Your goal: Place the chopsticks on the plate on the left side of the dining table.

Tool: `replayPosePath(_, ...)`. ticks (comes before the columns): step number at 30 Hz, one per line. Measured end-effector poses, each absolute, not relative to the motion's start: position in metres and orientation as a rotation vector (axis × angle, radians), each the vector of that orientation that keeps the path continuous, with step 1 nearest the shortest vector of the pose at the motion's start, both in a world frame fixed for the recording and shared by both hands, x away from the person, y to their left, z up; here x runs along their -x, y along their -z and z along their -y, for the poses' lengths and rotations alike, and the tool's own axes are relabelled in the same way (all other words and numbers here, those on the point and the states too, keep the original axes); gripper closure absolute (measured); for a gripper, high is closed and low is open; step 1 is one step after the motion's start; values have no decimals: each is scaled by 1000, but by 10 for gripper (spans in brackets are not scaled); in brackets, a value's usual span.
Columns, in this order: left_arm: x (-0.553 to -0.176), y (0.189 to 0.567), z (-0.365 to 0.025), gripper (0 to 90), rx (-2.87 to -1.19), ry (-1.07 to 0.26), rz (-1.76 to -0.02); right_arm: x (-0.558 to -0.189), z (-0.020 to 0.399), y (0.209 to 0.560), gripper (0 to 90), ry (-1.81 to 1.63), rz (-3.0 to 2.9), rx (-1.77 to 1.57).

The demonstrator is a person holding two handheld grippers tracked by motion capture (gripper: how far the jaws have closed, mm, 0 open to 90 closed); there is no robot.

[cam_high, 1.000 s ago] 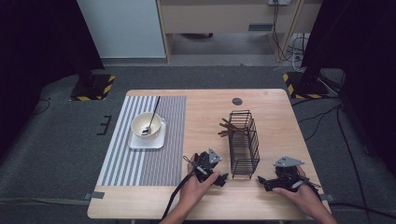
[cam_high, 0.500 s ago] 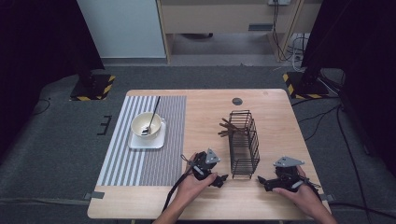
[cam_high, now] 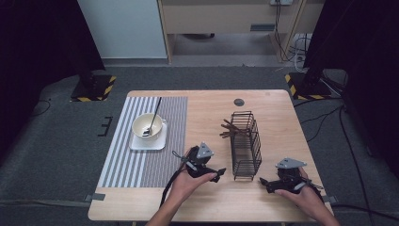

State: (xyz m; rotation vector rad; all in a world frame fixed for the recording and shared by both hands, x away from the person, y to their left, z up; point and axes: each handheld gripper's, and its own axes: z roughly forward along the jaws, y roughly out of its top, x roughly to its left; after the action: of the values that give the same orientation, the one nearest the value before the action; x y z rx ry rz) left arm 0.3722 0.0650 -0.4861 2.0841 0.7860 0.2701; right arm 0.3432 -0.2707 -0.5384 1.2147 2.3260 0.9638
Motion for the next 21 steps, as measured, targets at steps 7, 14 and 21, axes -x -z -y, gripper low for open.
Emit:
replayPosePath(7,-374,471,-78,143,-2035,-303,-811,-343,271,538,2,-965,-2324,-1217)
replayPosePath(14,-370,459,-72,211,-2053,-290,-813,-343,271,538,2,-963,-2323,-1215)
replayPosePath(21,-375,443,-63,230,-2085,-317,-774,-343,271,538,1,-963,-2323,-1215)
